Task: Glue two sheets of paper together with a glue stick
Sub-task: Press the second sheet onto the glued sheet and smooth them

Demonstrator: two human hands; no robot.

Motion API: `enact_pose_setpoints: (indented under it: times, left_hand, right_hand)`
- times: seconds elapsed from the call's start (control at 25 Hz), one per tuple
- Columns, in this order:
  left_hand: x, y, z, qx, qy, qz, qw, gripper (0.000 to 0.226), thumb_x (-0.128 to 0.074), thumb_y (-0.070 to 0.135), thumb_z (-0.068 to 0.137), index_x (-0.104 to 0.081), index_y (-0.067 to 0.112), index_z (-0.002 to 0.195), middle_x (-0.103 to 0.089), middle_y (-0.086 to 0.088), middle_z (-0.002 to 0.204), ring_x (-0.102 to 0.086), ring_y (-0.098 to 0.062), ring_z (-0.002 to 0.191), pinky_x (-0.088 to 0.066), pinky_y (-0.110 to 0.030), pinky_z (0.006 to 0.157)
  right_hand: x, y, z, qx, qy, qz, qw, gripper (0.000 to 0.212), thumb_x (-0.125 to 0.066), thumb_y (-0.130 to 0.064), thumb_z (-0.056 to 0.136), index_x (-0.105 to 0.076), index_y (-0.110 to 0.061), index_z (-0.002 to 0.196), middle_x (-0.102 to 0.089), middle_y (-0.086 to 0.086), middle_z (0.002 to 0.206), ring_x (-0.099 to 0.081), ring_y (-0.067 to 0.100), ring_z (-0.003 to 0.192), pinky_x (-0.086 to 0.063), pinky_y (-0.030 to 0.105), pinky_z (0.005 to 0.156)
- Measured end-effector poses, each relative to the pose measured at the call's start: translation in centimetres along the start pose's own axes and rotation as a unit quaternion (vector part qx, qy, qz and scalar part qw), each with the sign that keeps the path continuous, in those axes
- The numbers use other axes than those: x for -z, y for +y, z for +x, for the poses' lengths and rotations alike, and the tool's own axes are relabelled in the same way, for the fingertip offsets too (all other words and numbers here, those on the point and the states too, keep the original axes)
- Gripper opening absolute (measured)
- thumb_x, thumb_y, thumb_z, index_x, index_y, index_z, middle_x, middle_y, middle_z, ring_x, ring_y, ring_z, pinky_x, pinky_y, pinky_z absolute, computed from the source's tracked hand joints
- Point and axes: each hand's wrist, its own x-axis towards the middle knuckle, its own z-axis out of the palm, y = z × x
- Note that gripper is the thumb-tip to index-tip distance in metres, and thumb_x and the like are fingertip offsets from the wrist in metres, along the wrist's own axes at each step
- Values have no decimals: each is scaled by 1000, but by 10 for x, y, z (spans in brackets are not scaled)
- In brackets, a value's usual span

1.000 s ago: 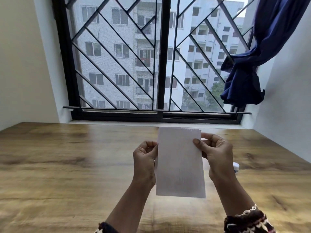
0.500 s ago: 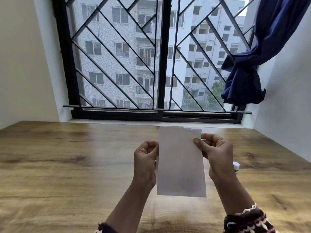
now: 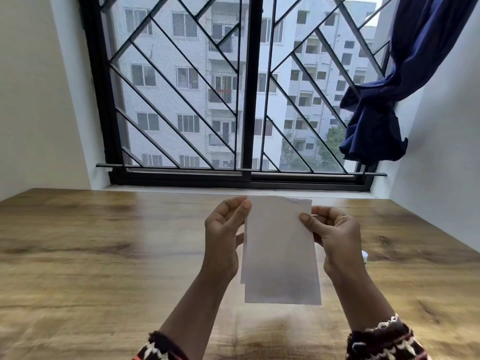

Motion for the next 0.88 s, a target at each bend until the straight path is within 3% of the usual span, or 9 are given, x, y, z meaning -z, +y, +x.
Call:
enact_pose_setpoints:
  times: [0.28,0.68,0.88]
  left_hand:
    - [-8,3,6,-17,39,24,999,14,-64,3,81,-63,13,71,-65,8,54,-58,-4,49,-45,-20,47]
    - [-12,3,9,7,82,-4,997,17,-65,1,80,-62,11,67,-60,5,51,-55,-4,45,-44,-14,43]
    - [-9,2,10,7,93,-1,996,19,-65,-1,79,-61,11,65,-60,2,57,-55,-6,49,-45,-14,46]
  right_hand:
    - [0,0,0,2,-1,-10,1000,17,-67,6,72,-63,-10,73,-67,-4,50,-61,8,47,-51,20,47]
    - [1,-5,-1,-32,-26,-33,999,14,-68,4,72,-62,-8,76,-66,6,64,-63,12,51,-53,24,50]
    - [2,-7,-3,-52,-55,-44,996,16,-68,4,72,-59,-9,72,-65,-3,51,-63,8,49,-52,21,46]
